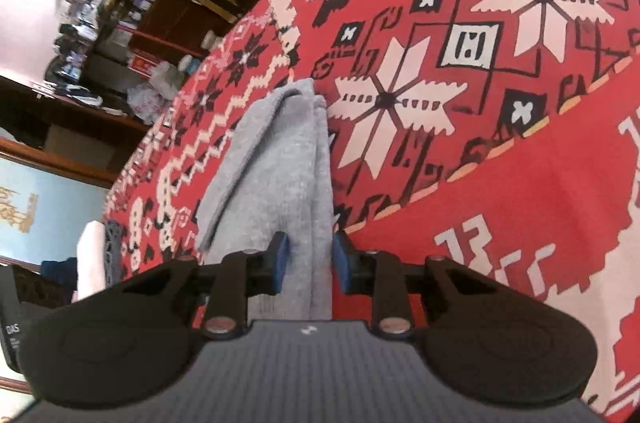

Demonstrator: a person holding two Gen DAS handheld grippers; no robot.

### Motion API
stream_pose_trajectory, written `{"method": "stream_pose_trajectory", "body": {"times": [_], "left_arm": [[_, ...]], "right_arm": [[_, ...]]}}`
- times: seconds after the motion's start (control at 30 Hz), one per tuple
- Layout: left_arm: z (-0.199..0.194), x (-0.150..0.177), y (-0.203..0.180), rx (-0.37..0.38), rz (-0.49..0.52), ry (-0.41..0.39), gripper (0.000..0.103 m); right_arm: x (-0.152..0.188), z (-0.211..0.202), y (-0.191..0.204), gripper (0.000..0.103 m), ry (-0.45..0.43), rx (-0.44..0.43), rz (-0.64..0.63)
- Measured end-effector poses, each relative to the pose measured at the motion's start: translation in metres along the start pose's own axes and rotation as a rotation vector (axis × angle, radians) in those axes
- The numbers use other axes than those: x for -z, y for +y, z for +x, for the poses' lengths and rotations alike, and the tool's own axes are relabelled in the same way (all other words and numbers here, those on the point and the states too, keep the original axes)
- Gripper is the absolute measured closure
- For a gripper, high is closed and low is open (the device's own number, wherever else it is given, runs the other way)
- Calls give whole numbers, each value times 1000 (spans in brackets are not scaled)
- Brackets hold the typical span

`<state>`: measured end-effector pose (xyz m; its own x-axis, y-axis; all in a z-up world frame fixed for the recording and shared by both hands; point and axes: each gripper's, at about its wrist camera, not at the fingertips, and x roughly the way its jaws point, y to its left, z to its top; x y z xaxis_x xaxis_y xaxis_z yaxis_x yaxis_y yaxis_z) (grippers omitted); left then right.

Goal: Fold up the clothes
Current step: 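Lift the folded grey polo with both grippers and carry it toward the clothes stack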

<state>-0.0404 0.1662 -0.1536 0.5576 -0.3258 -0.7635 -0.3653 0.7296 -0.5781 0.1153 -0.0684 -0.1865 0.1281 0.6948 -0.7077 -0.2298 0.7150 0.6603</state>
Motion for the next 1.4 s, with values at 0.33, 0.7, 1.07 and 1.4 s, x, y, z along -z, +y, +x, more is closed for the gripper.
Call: {"method": "stream_pose_trajectory", "body": {"times": [0.33, 0.7, 1.07, 1.4], "left_arm": [[-20, 13, -11, -10, 27, -108, 88], [-167, 26, -15, 31, 94, -359, 89], [-328, 32, 70, -83, 86, -554, 89], [-365, -14, 174, -297, 9, -575, 89]], "right_arm": [[20, -15, 15, 93, -125, -27, -62], [49, -88, 135, 93, -235, -98, -270], [117, -62, 301, 93, -178, -261, -401], [149, 55, 410, 92, -5, -367, -403]]}}
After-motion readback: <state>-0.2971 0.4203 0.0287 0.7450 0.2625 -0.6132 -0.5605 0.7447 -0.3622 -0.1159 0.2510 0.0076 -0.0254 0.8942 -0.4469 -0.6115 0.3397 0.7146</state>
